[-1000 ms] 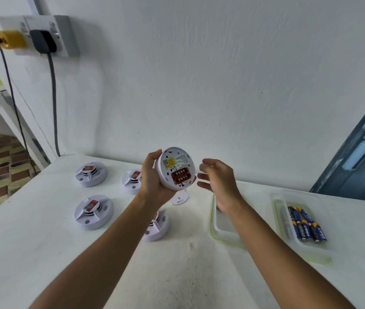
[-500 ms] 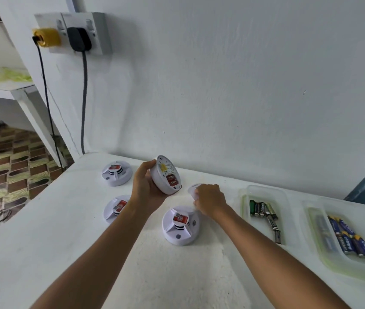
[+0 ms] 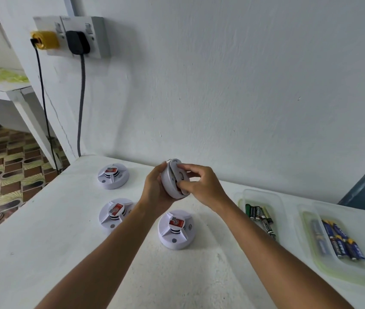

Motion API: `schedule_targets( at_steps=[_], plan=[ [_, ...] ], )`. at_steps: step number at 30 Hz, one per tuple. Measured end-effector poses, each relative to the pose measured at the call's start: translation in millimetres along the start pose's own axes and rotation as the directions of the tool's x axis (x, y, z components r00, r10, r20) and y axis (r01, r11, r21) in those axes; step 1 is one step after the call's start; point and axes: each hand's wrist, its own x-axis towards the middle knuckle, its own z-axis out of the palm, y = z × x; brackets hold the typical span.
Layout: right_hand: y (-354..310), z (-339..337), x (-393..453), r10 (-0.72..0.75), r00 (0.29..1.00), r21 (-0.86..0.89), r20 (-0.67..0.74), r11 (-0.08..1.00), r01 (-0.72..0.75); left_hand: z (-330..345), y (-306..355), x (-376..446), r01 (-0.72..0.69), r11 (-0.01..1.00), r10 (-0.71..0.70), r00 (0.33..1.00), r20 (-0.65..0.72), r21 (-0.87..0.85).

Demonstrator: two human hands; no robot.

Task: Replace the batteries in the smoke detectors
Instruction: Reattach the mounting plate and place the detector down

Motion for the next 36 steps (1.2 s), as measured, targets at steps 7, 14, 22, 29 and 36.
schedule_targets(
  at_steps=[7, 14, 22, 29, 36],
  plan=[
    [-6.7, -4.7, -4.6, -0.065, 0.997, -0.108, 0.031, 0.992, 0.068, 2.3, -3.0, 3.6, -0.022, 0.999, 0.019, 0.996, -0.087, -0.036],
    [-13.0, -6.3, -7.5, -0.162, 0.985, -0.236, -0.054, 0.961, 0.145, 10.0, -8.1, -2.5, -0.03, 0.991, 0.022, 0.998, 0.065, 0.128],
    [-2.9, -7.8, -12.9, -0.135, 0.961, -0.155, -0.24, 0.983, 0.099, 14.8, -8.0, 2.8, -0.219, 0.959, 0.24, 0.966, -0.1, 0.18],
    [-7.9, -36.3, -19.6, 0.359, 0.893, 0.666, 0.27, 0.6, -0.443, 17.9, -4.0, 0.7, -0.266, 0.951, 0.277, 0.959, -0.054, 0.161],
    [-0.2, -33.1, -25.9, 0.332, 0.938, 0.63, 0.097, 0.709, -0.316, 22.2, 5.1, -4.1, -0.264, 0.905, 0.285, 0.959, -0.014, 0.334]
  ],
)
